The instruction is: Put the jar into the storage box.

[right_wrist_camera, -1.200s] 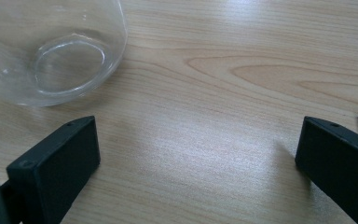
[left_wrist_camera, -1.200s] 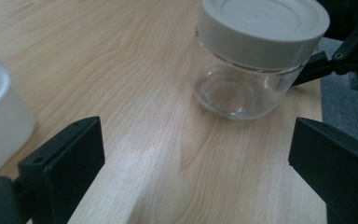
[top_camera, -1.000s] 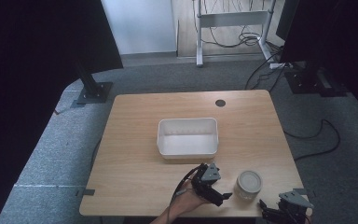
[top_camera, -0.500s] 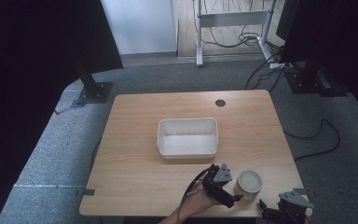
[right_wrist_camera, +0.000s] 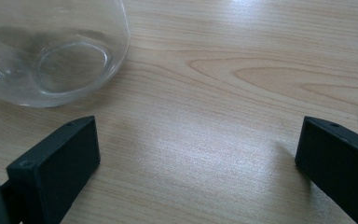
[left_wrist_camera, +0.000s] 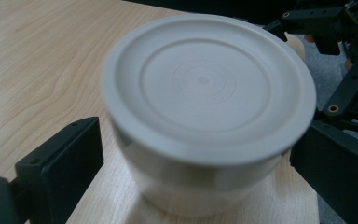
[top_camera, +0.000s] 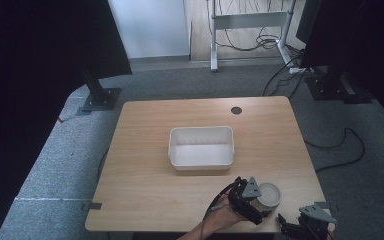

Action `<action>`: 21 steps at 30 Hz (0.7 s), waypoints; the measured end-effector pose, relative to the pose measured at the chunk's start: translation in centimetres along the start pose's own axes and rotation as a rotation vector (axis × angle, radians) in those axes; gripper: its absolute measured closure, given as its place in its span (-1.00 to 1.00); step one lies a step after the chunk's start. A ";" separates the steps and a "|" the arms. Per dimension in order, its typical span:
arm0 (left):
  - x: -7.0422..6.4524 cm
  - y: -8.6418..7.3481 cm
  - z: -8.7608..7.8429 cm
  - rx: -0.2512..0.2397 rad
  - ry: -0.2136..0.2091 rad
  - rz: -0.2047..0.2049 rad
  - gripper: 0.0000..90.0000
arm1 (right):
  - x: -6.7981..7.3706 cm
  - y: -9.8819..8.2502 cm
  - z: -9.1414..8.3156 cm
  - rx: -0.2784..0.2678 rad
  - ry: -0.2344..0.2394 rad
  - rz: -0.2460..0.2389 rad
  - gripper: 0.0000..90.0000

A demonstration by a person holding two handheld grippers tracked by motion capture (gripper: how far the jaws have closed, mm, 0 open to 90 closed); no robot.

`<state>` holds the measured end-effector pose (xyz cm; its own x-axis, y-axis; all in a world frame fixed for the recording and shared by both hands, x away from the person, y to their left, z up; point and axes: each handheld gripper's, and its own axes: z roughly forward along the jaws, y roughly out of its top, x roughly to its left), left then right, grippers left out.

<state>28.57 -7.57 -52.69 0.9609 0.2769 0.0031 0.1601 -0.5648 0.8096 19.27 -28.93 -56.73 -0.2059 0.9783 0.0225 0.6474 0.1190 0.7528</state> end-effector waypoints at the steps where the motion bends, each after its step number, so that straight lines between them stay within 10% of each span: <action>1: -0.1 0.1 0.2 0.004 0.001 0.003 -0.94 | 0.0 0.0 0.0 0.000 0.000 0.000 -1.00; 21: -0.8 0.8 2.4 0.054 0.056 -0.004 -0.79 | 0.0 0.0 0.0 -0.001 0.004 -0.003 -1.00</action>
<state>28.53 -10.14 -53.43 0.9464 0.3214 0.0334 0.1778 -0.6042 0.7767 19.26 -28.97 -56.75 -0.2103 0.9774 0.0227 0.6459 0.1214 0.7537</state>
